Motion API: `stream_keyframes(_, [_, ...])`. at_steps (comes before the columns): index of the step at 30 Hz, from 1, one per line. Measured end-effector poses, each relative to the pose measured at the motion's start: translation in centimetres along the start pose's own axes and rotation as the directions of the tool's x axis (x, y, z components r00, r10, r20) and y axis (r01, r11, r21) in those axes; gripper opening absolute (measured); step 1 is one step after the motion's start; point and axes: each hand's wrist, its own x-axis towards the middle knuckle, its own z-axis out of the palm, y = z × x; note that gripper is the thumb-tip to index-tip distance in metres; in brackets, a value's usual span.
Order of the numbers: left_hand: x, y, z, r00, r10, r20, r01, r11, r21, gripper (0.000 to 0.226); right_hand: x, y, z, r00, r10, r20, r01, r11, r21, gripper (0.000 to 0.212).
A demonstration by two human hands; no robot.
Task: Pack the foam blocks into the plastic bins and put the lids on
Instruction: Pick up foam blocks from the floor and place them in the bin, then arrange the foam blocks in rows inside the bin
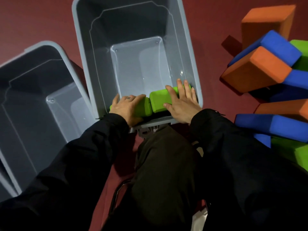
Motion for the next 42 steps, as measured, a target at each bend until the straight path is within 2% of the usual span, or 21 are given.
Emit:
stream_keyframes(4, [-0.6, -1.3, -0.7, 0.999, 0.02, -0.047, -0.02, 1.0, -0.015, 0.088, -1.1, 0.5, 0.8, 0.993, -0.059, -0.1, 0.044, 0.989, -0.144, 0.07])
stream_keyframes(8, [-1.2, -0.8, 0.3, 0.999, -0.009, -0.046, 0.006, 0.998, -0.063, 0.075, -1.1, -0.3, 1.8, 0.999, -0.022, -0.024, 0.017, 0.981, -0.193, 0.072])
stream_keyframes(11, [0.3, 1.1, 0.1, 0.998, -0.069, -0.013, 0.068, 0.996, -0.053, 0.068, 0.1, -0.8, 1.5, 0.998, 0.05, 0.028, -0.046, 0.989, -0.143, 0.072])
stream_keyframes(15, [0.5, 2.9, 0.5, 1.0, -0.026, 0.012, 0.026, 0.999, 0.022, 0.082, 0.5, -1.3, 0.5, 0.995, 0.077, 0.066, -0.076, 0.997, -0.02, 0.071])
stream_keyframes(18, [0.2, 3.6, 0.2, 0.998, 0.015, -0.066, -0.017, 1.0, -0.023, 0.077, -0.7, -1.3, 0.3, 0.999, 0.041, -0.034, -0.041, 0.999, -0.005, 0.068])
stream_keyframes(20, [0.4, 4.2, -0.2, 0.997, 0.021, -0.073, -0.023, 0.999, -0.035, 0.082, -1.5, -1.1, -0.2, 0.992, 0.026, -0.121, -0.024, 1.0, 0.02, 0.064])
stream_keyframes(24, [0.5, 4.2, -1.4, 1.0, 0.019, -0.023, -0.02, 0.999, -0.048, 0.091, -2.5, -0.4, -2.7, 0.974, 0.039, -0.224, 0.013, 0.975, 0.224, 0.052])
stream_keyframes(28, [0.3, 6.5, -4.7, 0.998, 0.044, -0.035, -0.046, 0.996, -0.071, 0.077, -4.4, 1.2, -6.6, 0.968, 0.027, -0.251, 0.019, 0.984, 0.178, 0.039])
stream_keyframes(34, [-0.2, 14.9, -11.4, 0.977, 0.138, -0.162, -0.19, 0.911, -0.365, 0.033, -10.2, 3.8, -11.0, 0.941, 0.117, -0.317, -0.054, 0.978, 0.202, 0.028])
stream_keyframes(39, [-2.5, 25.3, -14.0, 0.91, 0.357, -0.21, -0.406, 0.868, -0.284, 0.031, -17.3, 9.0, -13.0, 0.909, 0.175, -0.378, -0.095, 0.971, 0.22, 0.023])
stream_keyframes(42, [-3.9, 31.3, -13.9, 0.869, 0.442, -0.222, -0.487, 0.845, -0.223, 0.03, -21.9, 12.8, -13.1, 0.855, 0.292, -0.429, -0.165, 0.937, 0.308, 0.025])
